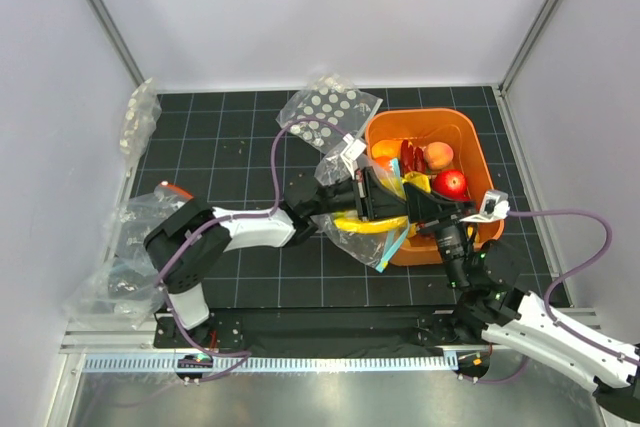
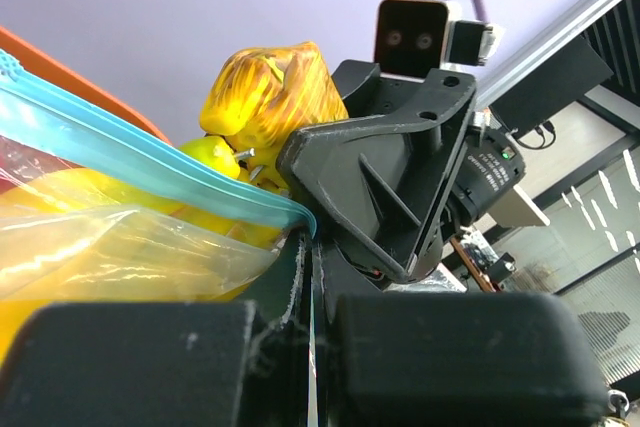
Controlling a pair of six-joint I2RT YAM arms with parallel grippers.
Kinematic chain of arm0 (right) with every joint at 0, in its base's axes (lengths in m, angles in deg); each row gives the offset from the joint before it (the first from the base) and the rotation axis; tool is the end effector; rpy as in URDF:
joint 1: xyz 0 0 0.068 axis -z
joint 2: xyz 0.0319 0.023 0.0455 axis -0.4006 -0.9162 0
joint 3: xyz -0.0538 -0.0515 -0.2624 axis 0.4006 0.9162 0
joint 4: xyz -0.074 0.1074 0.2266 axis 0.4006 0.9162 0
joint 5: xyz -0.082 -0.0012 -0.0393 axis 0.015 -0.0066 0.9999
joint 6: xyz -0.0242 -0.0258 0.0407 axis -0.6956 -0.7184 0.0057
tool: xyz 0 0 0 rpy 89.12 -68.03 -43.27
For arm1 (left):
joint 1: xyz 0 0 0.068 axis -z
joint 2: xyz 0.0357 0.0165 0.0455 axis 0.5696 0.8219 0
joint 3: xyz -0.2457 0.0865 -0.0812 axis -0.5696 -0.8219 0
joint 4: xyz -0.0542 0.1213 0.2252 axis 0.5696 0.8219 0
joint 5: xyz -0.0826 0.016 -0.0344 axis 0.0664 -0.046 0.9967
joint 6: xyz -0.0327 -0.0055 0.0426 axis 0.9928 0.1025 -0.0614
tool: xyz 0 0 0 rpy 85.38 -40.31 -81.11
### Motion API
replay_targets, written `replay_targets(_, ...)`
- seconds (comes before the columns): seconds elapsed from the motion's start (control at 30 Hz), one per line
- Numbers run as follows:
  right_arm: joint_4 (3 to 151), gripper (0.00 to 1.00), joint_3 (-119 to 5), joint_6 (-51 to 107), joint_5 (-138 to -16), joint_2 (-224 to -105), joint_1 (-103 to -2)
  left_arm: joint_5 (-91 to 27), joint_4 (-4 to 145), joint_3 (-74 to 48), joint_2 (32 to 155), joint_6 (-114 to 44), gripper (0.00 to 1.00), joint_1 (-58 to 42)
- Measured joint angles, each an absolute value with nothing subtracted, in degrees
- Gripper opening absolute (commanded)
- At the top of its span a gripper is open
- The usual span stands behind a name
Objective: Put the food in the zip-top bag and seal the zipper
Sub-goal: Place the fake fruit in the zipper food storage bag.
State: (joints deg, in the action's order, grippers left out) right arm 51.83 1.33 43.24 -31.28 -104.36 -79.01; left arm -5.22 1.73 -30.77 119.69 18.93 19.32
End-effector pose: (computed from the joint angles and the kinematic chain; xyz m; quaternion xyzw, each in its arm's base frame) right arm 0.0840 0.0829 0.2892 0.1075 0.5867 0.3455 0.7245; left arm 0.2056 -0.3185 0.2726 0.1994 0.5474 -0.7714 0.2561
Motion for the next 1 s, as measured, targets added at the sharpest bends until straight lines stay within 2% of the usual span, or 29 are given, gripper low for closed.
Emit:
replay_targets(0.2,50.6,0.01,1.3,45.7,-31.3,-101.6,-79.8,-6.0,4.1,-31.1,116.1,18.6,0.0,20.2)
replay_targets(0.57,57.2,0.01,1.7,46.4,-27.8,-96.7,-79.6,-6.6,-1.6,-30.9,109.6,17.5,0.01,20.8)
replay_targets(0.87,53.7,0.01,1.7,44.3,-40.7,-107.1,-79.5,-6.4,-1.6,-28.2,110.9,17.6,0.0,20.9)
replay_targets(1.0,53.3,0.01,1.3,41.7,-42.8,-110.9,-78.6,-5.9,-1.5,-26.7,111.3,18.0,0.0,20.8)
